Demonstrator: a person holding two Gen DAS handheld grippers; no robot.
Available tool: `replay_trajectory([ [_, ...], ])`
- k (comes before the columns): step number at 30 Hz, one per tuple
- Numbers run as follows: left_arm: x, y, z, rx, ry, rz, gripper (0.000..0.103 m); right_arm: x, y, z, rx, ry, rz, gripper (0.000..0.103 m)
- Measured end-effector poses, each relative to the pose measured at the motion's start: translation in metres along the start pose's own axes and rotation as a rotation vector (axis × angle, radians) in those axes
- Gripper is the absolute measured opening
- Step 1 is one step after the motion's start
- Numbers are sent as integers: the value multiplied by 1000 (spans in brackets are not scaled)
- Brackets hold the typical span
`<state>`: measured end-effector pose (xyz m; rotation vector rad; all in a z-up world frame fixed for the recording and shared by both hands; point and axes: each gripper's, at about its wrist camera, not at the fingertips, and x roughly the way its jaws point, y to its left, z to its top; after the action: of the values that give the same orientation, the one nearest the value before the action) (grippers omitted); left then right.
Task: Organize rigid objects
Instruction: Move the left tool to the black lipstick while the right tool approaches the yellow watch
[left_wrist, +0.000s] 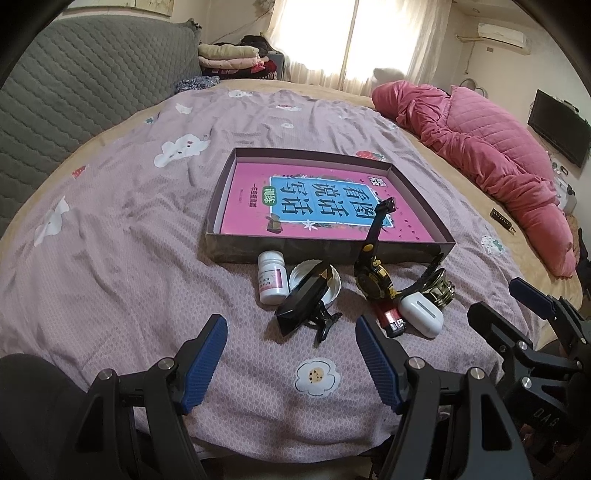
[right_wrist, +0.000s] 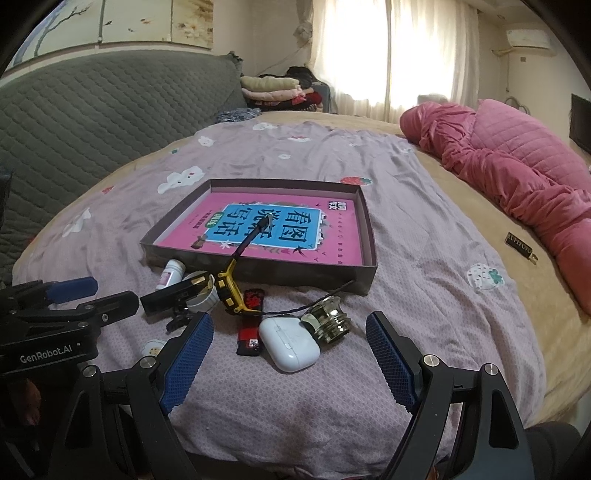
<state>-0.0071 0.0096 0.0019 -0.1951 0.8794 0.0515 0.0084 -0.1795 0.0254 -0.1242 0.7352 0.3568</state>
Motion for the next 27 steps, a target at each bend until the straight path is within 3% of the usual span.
replay_trajectory([
  [7, 18, 15, -1, -56, 86, -54, 71, 2, -3, 0, 11, 10, 1, 85],
  [16, 31, 19, 0, -57, 125, -95, 71, 8, -11, 0, 45, 30, 11, 85],
  [27, 54, 28, 8, -70, 173, -169, 52, 20, -24, 0, 98, 57, 4, 85],
])
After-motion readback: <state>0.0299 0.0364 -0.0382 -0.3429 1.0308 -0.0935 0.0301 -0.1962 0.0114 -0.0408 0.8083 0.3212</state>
